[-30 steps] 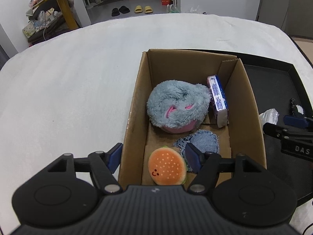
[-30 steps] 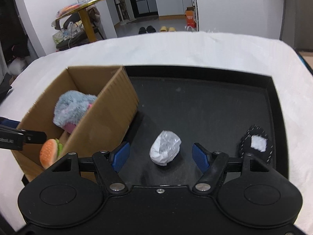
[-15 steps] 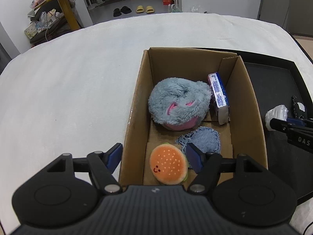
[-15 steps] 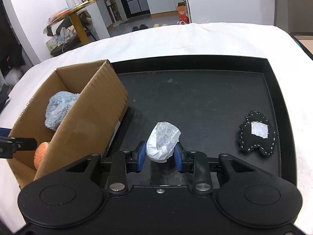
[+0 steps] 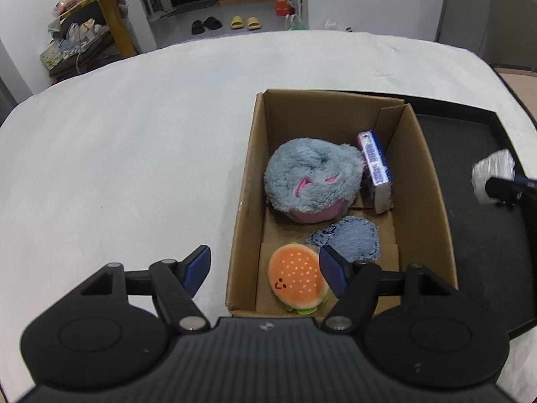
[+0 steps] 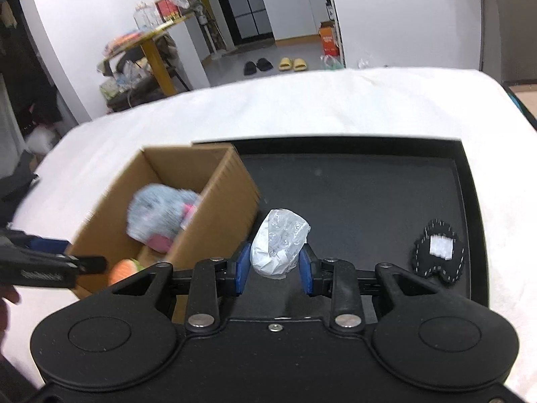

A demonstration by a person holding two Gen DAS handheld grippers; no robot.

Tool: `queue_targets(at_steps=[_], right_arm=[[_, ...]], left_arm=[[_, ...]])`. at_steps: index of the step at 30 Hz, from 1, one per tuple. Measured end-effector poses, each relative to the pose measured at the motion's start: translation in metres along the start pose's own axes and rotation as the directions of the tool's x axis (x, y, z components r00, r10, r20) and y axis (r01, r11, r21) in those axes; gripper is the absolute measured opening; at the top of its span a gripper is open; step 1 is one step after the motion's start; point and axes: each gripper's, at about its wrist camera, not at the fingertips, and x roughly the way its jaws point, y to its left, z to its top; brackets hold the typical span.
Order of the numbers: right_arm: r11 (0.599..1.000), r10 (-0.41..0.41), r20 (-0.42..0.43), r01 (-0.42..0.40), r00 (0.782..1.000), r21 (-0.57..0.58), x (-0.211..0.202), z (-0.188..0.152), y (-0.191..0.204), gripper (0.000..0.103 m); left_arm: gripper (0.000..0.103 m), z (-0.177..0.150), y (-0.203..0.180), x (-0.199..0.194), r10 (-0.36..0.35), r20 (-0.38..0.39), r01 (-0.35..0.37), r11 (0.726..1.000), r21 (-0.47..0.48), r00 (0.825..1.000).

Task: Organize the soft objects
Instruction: 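Carry the white bag with the right gripper into the box and release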

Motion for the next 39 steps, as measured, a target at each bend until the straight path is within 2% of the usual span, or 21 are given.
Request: queue_targets(at_steps=[8,17,22,26,28,31,34,39], right_arm=[[0.997,0.038,0.038,-0.036,0.999,-0.067,-0.020,0.020,0.028,0.031],[0.990,0.061,0.029,-0.057,0.998,-0.132,-0.016,0.027,0.058,0.031],[0.983,0.067,0.011,-0.064,0.998,-0.172,-0.010,0.028,0.072,0.031],[0.977,0.064,-0.005,-0.063,0.998,-0.206,-0.006,0.028,0.086,0.031],[0.974,0.058,-0.014,-0.060,0.998,-0.220,-0.003,0.027,0.092,0.031],[0.967,0.046,-0.035,-0.053,0.998,-0.247,0.002,0.025,0.099,0.031],[0.959,0.028,-0.054,-0.042,0.998,-0.282,0.007,0.022,0.107,0.031],[0.949,-0.018,-0.072,-0.006,0.997,-0.315,0.015,0.018,0.114,0.033]], left_arm=[[0.069,-0.002,0.006,-0.008,-0.033,0.027,0.032,0.999,0.004,0.999],[0.065,-0.008,0.017,-0.005,-0.058,0.017,0.058,0.998,-0.022,0.998],[0.052,-0.009,0.022,-0.003,-0.075,0.027,0.076,0.997,-0.032,0.997],[0.045,-0.009,0.027,0.001,-0.099,0.022,0.100,0.994,-0.050,0.995],[0.034,-0.009,0.029,0.003,-0.105,0.021,0.106,0.993,-0.052,0.994],[0.024,-0.010,0.034,0.007,-0.125,0.010,0.126,0.990,-0.070,0.992],[0.018,-0.010,0.038,0.009,-0.138,0.004,0.137,0.987,-0.082,0.990],[0.017,-0.010,0.044,0.010,-0.163,-0.001,0.162,0.982,-0.094,0.987]])
